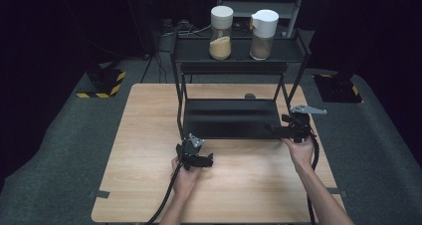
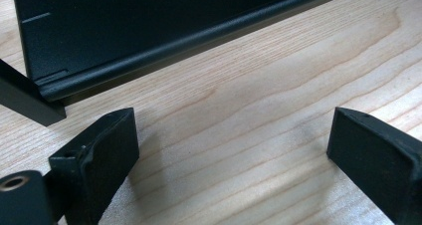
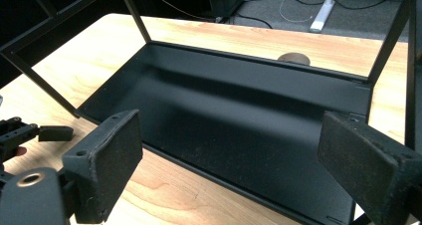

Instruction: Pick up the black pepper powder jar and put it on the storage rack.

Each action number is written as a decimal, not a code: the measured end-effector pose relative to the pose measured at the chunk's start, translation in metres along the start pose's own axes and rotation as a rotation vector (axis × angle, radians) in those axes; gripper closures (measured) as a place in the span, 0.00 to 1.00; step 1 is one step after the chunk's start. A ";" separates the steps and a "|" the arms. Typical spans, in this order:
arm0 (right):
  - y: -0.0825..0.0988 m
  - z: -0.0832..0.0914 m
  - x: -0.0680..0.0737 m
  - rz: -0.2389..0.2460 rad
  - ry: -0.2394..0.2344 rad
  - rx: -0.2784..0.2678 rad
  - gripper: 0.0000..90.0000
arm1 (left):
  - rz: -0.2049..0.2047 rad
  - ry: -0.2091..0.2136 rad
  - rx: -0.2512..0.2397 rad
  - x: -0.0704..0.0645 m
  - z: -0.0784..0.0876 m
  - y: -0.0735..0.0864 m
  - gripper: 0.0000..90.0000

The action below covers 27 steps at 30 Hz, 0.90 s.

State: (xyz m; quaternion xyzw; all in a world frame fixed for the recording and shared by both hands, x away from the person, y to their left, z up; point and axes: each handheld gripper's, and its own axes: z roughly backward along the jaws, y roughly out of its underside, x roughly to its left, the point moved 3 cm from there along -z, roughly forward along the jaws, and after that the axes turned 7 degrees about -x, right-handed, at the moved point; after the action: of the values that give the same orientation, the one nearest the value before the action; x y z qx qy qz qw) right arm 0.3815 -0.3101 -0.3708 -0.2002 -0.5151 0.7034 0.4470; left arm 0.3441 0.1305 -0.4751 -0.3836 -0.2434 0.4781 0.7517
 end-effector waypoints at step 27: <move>0.035 -0.018 0.006 0.028 0.018 0.109 0.11 | -0.009 0.009 0.001 0.000 0.000 0.000 0.07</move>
State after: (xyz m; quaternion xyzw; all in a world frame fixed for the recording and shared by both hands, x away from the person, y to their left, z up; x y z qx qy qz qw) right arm 0.3774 -0.2979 -0.4081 -0.1892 -0.4693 0.7347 0.4519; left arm 0.3443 0.1308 -0.4749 -0.3843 -0.2414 0.4730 0.7552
